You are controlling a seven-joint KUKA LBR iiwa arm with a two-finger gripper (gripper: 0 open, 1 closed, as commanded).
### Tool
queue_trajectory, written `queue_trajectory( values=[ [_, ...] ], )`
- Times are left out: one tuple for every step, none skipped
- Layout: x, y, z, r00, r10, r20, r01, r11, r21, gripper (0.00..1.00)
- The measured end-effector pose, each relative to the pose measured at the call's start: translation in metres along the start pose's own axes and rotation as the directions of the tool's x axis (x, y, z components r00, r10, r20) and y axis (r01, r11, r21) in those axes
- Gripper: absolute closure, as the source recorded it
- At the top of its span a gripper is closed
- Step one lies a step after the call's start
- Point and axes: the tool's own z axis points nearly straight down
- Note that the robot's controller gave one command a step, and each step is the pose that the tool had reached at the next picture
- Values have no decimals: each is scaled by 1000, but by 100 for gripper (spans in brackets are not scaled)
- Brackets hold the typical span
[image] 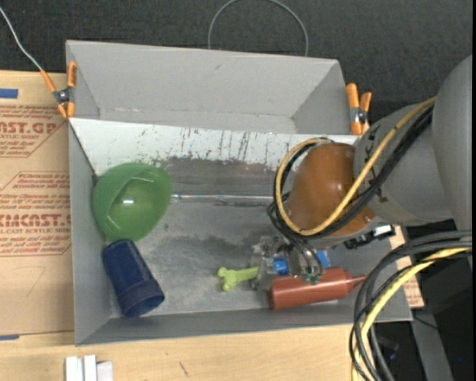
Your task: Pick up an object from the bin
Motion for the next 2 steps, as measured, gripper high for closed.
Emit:
queue_trajectory(
  values=[
    [0,0,0,1000,0,0,0,1000,0,100],
    [-2,-15,0,1000,12,1,-12,1000,-2,100]
  ],
)
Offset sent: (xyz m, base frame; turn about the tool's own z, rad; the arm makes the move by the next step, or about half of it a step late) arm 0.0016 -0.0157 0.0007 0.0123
